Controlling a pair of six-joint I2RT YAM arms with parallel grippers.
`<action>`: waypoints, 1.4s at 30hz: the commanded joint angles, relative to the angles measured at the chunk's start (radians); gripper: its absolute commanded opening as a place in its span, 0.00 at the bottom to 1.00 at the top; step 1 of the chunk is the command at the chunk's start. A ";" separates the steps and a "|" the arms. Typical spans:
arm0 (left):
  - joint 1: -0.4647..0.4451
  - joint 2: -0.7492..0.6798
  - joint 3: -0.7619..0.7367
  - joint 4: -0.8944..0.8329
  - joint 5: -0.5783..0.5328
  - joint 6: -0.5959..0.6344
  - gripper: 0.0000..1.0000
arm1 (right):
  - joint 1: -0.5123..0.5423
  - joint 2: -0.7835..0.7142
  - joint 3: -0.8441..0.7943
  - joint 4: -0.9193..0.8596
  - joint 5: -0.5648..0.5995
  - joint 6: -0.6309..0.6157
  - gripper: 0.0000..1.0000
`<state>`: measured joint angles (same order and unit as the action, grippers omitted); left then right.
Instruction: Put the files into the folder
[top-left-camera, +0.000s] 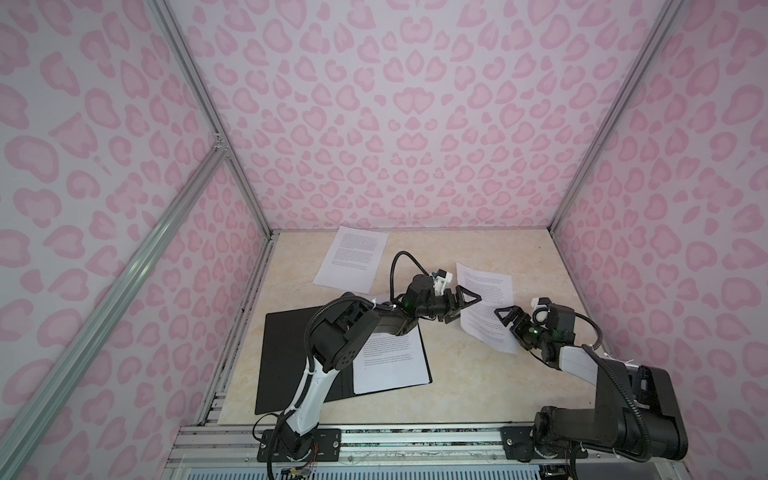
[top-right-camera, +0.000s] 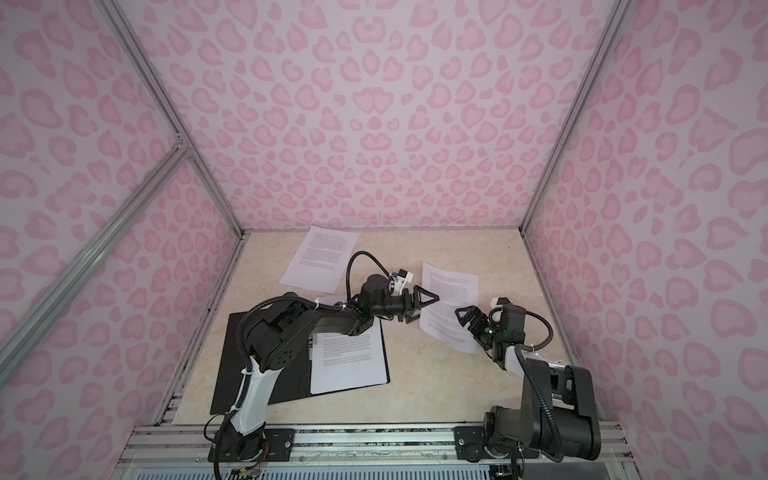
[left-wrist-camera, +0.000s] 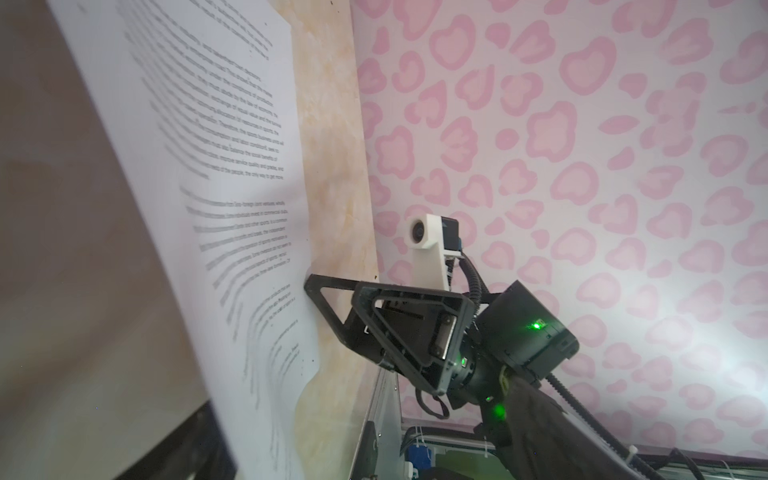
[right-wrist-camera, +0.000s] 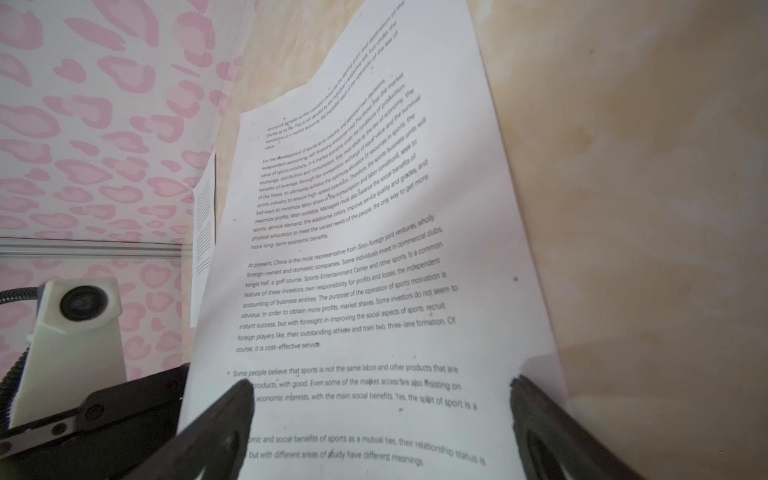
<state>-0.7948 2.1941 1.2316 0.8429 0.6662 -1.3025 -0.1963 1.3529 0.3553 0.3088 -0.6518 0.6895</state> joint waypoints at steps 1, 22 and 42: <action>-0.007 0.005 -0.038 0.134 -0.007 -0.068 0.97 | 0.003 0.008 -0.011 -0.089 0.025 0.013 0.97; 0.012 -0.006 -0.041 -0.115 -0.071 0.064 0.38 | 0.003 -0.041 -0.018 -0.094 0.023 0.014 0.97; -0.017 -0.799 -0.153 -0.927 -0.464 0.588 0.04 | 0.047 -0.460 -0.013 -0.239 0.096 0.010 0.97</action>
<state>-0.8280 1.4799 1.1408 0.0807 0.3321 -0.7715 -0.1917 0.9268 0.3157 0.1513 -0.6060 0.7399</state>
